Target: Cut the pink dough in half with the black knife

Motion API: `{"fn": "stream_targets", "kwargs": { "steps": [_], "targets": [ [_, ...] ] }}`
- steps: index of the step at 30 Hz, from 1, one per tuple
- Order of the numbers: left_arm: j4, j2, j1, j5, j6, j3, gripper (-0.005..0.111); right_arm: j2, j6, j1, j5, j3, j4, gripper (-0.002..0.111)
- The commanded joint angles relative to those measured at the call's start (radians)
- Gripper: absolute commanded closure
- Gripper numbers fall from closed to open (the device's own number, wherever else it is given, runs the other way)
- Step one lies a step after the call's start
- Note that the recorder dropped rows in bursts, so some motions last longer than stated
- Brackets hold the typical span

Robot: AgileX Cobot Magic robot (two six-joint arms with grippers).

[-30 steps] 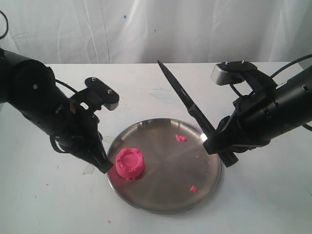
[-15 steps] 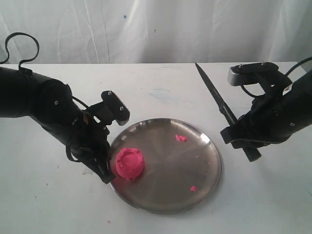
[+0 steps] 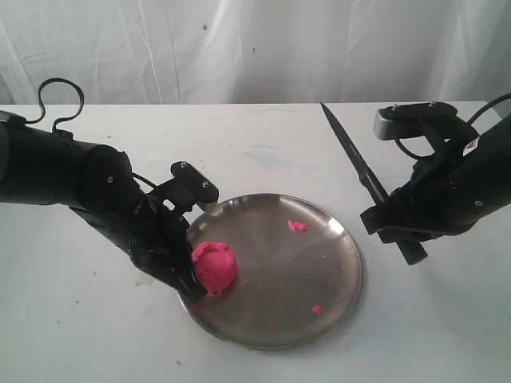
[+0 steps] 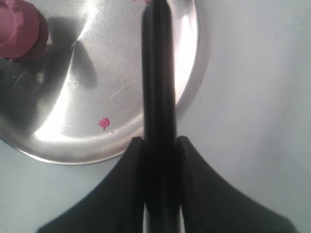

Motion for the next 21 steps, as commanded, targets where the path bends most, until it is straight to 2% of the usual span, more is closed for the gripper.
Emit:
{"fn": "stream_targets", "kwargs": {
  "steps": [1, 6, 11, 16, 18, 21],
  "targets": [
    [-0.033, 0.022, -0.002, -0.014, 0.003, 0.005, 0.107, 0.001, 0.005, 0.000, -0.005, 0.004, 0.026, 0.108],
    [-0.114, 0.038, -0.002, -0.063, 0.003, 0.005, 0.107, 0.001, 0.005, 0.000, -0.005, 0.004, 0.026, 0.108],
    [-0.124, 0.038, -0.002, -0.108, 0.003, 0.005, 0.107, 0.001, 0.001, 0.000, -0.009, 0.004, 0.027, 0.108],
    [-0.211, 0.038, -0.002, -0.110, 0.003, 0.005, 0.107, 0.001, 0.001, 0.000, -0.026, 0.004, 0.020, 0.108],
    [-0.211, 0.038, -0.002, -0.107, 0.003, 0.005, 0.107, 0.005, 0.015, 0.000, -0.060, 0.004, -0.039, 0.108],
    [-0.212, 0.038, -0.002, -0.097, 0.003, 0.005, 0.107, 0.058, 0.225, 0.000, -0.110, 0.004, -0.254, 0.108]
  ]
}}
